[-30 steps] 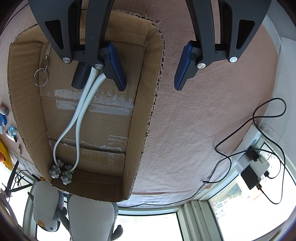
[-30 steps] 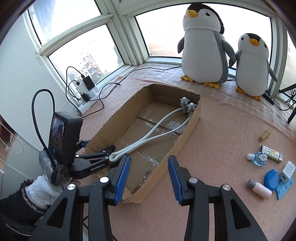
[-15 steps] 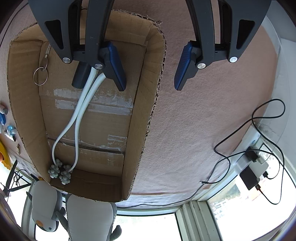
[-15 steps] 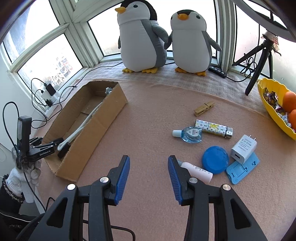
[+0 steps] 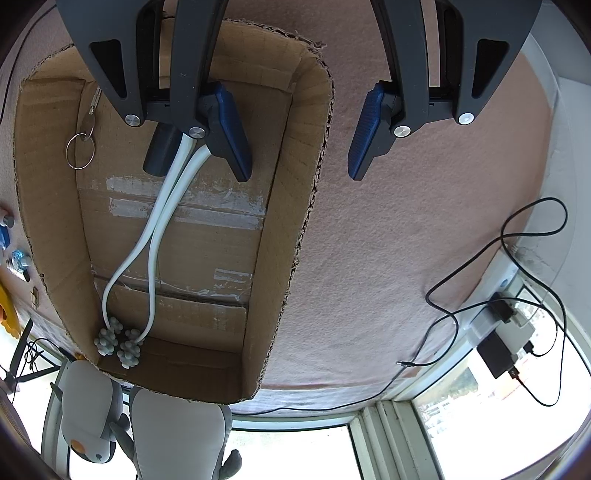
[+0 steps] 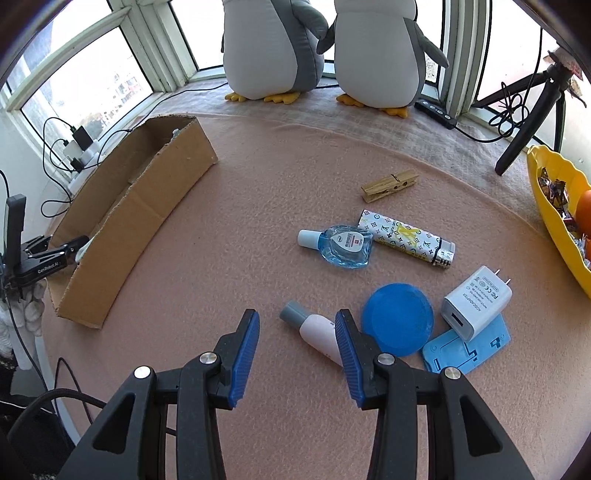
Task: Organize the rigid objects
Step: 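Move the right gripper to the white lotion bottle, then close the right gripper on the white lotion bottle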
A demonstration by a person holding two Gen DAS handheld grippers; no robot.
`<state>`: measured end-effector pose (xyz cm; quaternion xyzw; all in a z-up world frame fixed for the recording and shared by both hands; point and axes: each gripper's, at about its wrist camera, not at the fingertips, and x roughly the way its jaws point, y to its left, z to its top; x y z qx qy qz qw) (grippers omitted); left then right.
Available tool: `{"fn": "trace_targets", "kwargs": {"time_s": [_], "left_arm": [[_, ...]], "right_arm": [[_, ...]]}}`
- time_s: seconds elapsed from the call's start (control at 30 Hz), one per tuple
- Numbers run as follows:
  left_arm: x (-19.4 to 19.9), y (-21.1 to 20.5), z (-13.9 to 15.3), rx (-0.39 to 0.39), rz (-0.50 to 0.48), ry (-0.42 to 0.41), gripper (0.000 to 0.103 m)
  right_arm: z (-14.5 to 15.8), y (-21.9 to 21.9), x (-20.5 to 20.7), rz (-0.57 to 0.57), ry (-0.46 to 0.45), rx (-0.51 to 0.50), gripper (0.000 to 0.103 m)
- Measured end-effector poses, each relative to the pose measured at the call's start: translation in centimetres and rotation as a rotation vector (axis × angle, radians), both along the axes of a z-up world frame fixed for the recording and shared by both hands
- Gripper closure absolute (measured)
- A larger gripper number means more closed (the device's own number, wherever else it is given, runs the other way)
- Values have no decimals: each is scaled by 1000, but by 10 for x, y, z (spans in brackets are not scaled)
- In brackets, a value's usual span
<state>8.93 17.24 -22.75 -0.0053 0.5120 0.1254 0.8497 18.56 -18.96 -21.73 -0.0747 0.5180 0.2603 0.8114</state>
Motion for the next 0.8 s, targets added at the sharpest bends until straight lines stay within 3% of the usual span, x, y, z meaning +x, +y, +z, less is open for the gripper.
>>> {"fn": "trace_targets", "kwargs": {"time_s": [0.5,0.77,0.8], "left_arm": [[-1,2,0,-5,3,-1,49],[0,1,0,-5,3,0,49],[-1,2,0,-5,3,0,49]], "right_arm": [[-21,1,8,54,42,-100,64],[-21,-8,2,47,58,-86,65],[-21,-8,2,47,59,-84,69]]}}
